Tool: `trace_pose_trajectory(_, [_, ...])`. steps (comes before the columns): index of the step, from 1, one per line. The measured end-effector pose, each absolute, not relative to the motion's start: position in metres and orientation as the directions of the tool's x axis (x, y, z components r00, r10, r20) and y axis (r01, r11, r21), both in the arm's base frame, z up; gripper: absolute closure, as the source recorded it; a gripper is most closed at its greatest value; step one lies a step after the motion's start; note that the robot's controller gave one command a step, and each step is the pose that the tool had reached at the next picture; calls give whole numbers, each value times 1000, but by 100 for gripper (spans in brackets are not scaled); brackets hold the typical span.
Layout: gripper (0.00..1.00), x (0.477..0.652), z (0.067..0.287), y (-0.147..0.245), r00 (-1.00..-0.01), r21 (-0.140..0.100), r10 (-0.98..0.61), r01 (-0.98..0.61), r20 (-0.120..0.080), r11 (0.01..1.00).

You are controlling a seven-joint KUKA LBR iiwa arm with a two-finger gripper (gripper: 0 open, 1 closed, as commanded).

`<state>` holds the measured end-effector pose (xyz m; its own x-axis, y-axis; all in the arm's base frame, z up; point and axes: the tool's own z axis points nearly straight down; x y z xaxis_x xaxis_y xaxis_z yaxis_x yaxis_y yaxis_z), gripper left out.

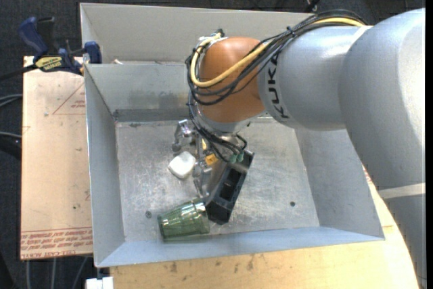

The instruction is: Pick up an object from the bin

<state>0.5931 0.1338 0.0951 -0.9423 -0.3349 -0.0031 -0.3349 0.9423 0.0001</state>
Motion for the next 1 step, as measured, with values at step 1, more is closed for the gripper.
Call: trace_pose_trajectory(1, [100, 652, 76, 117, -942, 1, -335, -335, -14, 942])
